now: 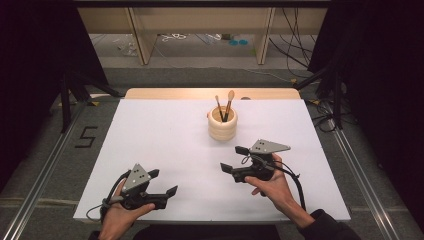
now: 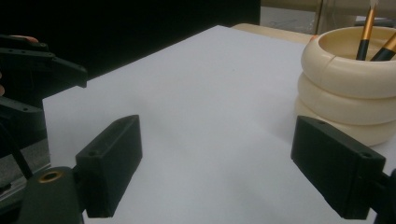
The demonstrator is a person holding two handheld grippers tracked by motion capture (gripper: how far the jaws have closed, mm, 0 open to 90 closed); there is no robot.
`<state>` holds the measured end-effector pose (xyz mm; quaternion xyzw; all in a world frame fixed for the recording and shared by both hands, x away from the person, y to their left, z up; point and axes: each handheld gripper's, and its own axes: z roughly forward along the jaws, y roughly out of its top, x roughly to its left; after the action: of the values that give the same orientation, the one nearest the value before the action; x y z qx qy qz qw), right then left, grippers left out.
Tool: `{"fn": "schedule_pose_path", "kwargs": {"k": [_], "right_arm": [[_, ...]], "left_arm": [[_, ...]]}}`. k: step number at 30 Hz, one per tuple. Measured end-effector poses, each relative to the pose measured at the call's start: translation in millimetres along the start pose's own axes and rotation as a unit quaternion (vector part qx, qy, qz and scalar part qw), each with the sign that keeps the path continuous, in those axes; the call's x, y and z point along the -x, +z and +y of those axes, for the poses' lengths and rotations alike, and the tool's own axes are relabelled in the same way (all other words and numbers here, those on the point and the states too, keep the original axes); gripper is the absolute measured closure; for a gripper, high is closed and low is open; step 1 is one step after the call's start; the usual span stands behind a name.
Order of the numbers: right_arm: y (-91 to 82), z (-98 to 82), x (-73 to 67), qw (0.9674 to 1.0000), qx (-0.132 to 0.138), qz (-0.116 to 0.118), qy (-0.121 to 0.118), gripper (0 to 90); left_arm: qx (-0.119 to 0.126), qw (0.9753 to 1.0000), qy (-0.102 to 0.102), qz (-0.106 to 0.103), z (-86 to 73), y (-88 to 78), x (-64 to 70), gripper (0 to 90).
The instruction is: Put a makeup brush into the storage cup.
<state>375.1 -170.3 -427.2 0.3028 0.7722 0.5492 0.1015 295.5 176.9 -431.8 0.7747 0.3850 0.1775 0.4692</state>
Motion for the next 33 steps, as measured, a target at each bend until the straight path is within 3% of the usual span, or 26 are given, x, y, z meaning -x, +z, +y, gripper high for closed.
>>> {"fn": "schedule_pose_path", "kwargs": {"k": [8, 13, 14, 15, 20, 25, 33], "right_arm": [[-6.7, -7.3, -3.9, 1.0, 0.002, -0.001, -0.008, 15.9], [-11.7, -10.9, -9.7, 0.9999, -0.015, -0.002, -0.005, 15.9], [-11.9, -11.7, -10.4, 1.0, -0.007, -0.001, -0.006, 15.9], [-13.7, -11.8, -10.1, 0.9998, -0.008, -0.008, -0.014, 15.9], [-16.0, -14.9, -11.8, 0.9999, -0.006, -0.01, -0.004, 15.9], [-18.4, -17.4, -11.7, 0.9996, -0.007, -0.027, -0.009, 15.9], [-19.8, -18.9, -13.1, 0.9992, -0.011, -0.036, -0.009, 15.9]], "left_arm": [[0.0, 1.0, -0.001, 0.0, 0.3, -0.4, 0.1, 18.6], [0.001, 1.0, 0.0, 0.0, 0.5, -0.7, -0.3, 18.6], [0.001, 1.0, -0.001, 0.0, 0.5, -0.6, -0.2, 18.6], [0.002, 1.0, -0.001, -0.001, 0.5, -0.5, 0.0, 18.7], [0.004, 1.0, -0.001, -0.004, 0.3, 0.1, -0.2, 18.6], [0.002, 1.0, -0.001, -0.002, 0.2, 0.6, 0.4, 18.7], [0.0, 1.0, 0.0, -0.002, 0.4, 0.1, 0.7, 18.7]]}}
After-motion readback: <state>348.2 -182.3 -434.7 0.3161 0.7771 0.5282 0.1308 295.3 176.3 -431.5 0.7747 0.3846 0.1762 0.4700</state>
